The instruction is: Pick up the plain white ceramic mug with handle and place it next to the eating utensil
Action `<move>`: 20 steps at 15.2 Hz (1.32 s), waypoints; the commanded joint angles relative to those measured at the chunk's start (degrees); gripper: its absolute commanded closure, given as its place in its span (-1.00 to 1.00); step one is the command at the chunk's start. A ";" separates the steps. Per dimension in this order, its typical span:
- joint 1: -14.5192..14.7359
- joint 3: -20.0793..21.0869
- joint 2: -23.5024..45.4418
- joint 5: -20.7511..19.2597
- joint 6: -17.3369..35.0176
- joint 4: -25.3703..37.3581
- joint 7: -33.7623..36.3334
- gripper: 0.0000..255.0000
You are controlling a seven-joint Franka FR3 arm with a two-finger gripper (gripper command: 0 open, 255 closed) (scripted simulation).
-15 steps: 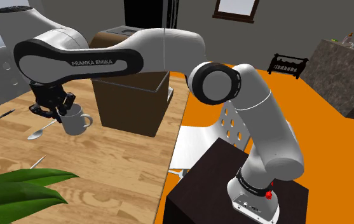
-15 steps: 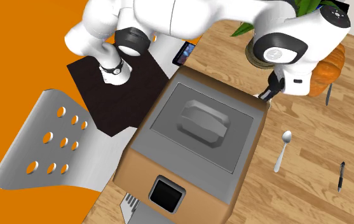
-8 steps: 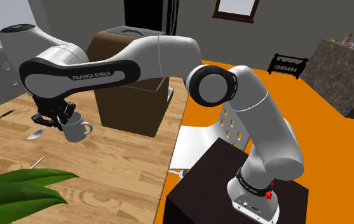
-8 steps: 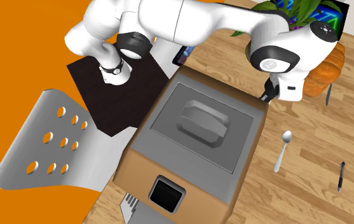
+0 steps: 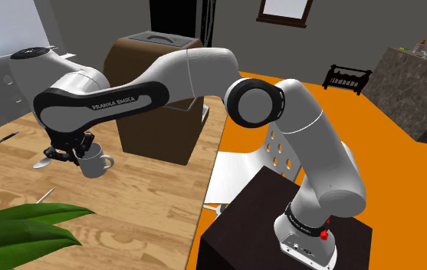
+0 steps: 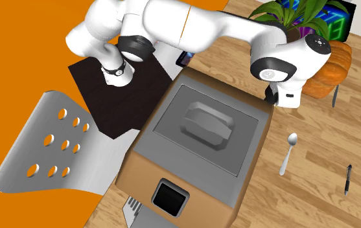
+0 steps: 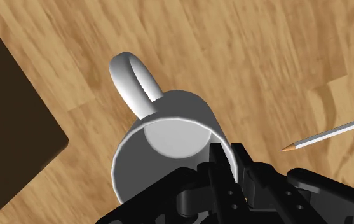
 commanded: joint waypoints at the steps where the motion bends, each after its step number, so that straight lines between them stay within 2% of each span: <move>1: -0.05 -0.01 0.02 -0.02 0.19 -0.14 0.02 1.00; 5: -0.05 -0.01 0.02 -0.02 0.19 -0.14 0.02 1.00; 6: -0.05 -0.01 0.02 -0.02 0.19 -0.14 0.02 -1.00; 11: -0.04 -0.01 0.02 -0.02 0.19 -0.13 0.02 -1.00; 15: 1.11 0.44 -1.37 0.73 -5.94 4.97 -0.95 -1.00; 20: 1.11 0.44 -1.37 0.73 -5.94 4.97 -0.95 -1.00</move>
